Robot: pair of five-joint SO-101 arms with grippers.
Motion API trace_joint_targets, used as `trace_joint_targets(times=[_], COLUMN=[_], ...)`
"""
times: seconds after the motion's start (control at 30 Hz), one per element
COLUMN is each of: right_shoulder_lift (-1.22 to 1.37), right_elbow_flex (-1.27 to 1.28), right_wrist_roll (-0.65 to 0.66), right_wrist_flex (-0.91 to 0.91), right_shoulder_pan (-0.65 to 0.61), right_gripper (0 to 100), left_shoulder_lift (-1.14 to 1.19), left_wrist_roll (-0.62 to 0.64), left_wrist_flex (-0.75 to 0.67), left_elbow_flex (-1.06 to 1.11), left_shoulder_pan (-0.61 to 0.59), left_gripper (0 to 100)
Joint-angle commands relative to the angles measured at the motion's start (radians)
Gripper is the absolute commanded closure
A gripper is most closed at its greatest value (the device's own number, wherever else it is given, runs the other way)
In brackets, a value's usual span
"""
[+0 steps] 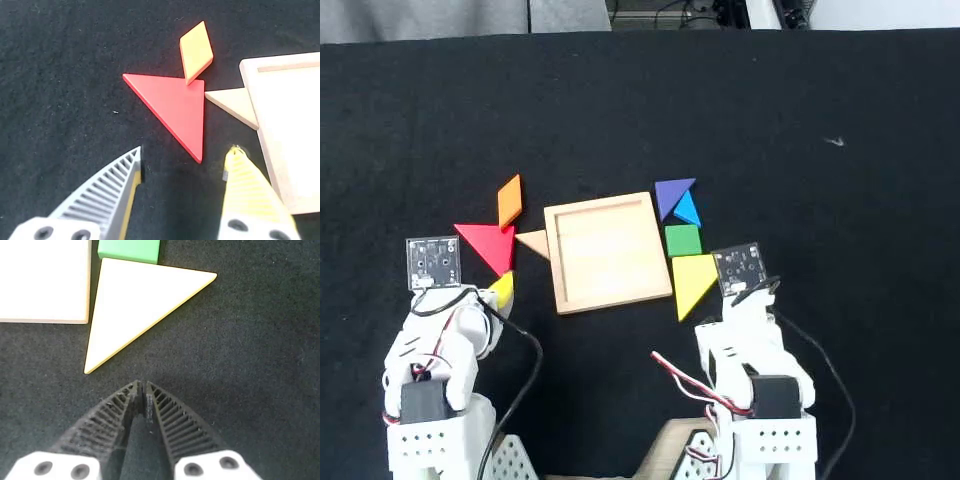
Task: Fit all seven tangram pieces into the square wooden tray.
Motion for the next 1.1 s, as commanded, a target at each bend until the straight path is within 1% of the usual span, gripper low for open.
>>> trace_joint_targets(times=[0.0, 0.07, 0.13, 0.33, 0.4, 0.5, 0.53, 0.6, 0.67, 0.7, 0.83, 0.9, 1.07], right_shoulder_lift=[-0.051, -0.051, -0.051, -0.053, -0.053, -0.053, -0.053, -0.053, -0.053, -0.053, -0.045, -0.044, -0.051], right_elbow_flex=[0.002, 0.002, 0.002, 0.002, 0.002, 0.002, 0.002, 0.001, 0.001, 0.001, 0.001, 0.001, 0.001], right_wrist_roll=[-0.005, -0.005, -0.005, 0.0, 0.0, 0.002, 0.002, 0.002, 0.002, 0.002, 0.002, 0.002, 0.003], right_wrist_flex=[0.005, 0.005, 0.005, -0.011, -0.097, -0.262, -0.313, -0.408, -0.462, -0.463, -0.459, -0.457, -0.371], right_shoulder_pan=[0.011, 0.011, 0.011, 0.008, 0.002, 0.0, 0.0, -0.002, -0.002, -0.002, 0.0, 0.005, 0.003], right_gripper=[98.7, 98.7, 98.7, 98.7, 98.6, 98.6, 98.6, 98.6, 98.6, 98.6, 98.6, 98.6, 98.6], left_shoulder_lift=[-0.012, -0.012, -0.012, -0.011, -0.012, -0.012, -0.008, -0.008, -0.005, -0.005, -0.003, -0.003, 0.008], left_wrist_roll=[-0.12, -0.233, -0.293, -0.305, -0.305, -0.292, -0.265, -0.186, -0.118, -0.1, -0.109, -0.107, -0.114], left_wrist_flex=[-0.002, 0.003, 0.006, -0.003, -0.037, -0.161, -0.173, -0.15, -0.117, -0.106, -0.037, -0.002, 0.026], left_elbow_flex=[0.012, 0.012, 0.012, 0.012, 0.008, -0.015, -0.028, -0.064, -0.097, -0.119, -0.24, -0.306, -0.463], left_shoulder_pan=[-0.008, -0.008, -0.008, -0.008, 0.001, 0.033, 0.053, 0.09, 0.113, 0.114, 0.102, 0.116, 0.159], left_gripper=[73, 73, 73, 73, 73, 74, 74, 74, 74, 74, 74, 74, 74])
